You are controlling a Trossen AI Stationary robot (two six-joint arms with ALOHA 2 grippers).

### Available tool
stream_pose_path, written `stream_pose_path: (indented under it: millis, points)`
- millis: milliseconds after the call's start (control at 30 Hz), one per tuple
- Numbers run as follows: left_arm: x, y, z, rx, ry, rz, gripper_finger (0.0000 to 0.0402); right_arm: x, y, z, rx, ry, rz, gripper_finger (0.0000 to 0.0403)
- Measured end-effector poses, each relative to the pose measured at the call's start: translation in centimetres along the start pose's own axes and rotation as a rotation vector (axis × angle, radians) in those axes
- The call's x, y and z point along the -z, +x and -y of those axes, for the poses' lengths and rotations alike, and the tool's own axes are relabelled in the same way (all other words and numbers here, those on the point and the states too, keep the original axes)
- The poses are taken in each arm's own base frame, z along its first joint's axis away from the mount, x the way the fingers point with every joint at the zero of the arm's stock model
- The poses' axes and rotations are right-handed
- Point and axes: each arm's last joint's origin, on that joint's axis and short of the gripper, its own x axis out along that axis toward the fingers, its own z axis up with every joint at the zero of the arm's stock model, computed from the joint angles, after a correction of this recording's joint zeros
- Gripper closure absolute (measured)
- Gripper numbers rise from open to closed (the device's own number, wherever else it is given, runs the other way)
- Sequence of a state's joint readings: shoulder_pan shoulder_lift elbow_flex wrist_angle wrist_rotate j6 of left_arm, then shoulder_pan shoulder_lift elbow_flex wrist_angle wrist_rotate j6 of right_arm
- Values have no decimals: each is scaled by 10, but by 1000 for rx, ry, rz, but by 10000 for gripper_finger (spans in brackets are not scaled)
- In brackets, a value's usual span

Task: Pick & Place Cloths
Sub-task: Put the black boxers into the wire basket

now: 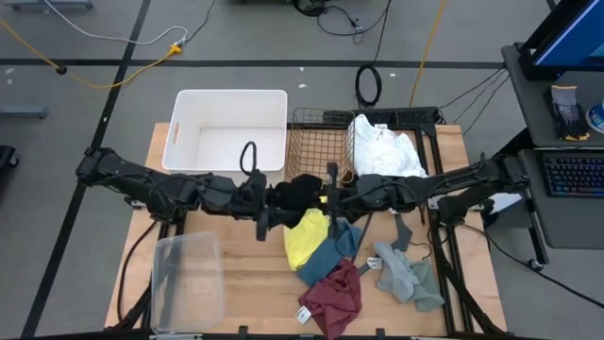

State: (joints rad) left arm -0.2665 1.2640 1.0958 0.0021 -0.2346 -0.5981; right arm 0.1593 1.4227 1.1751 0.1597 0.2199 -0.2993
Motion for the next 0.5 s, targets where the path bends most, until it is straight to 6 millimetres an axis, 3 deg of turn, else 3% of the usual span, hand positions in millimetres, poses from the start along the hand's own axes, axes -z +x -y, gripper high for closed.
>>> stream_pose_path:
  millis: [200, 500]
  points:
    - [-9, -35, -5, -75, 27, -47, 154, -2, -17, 6, 20, -5, -69, 393]
    - [-25, -89, -10, -96, 82, -43, 151, -9, -58, 21, 137, 17, -177, 393]
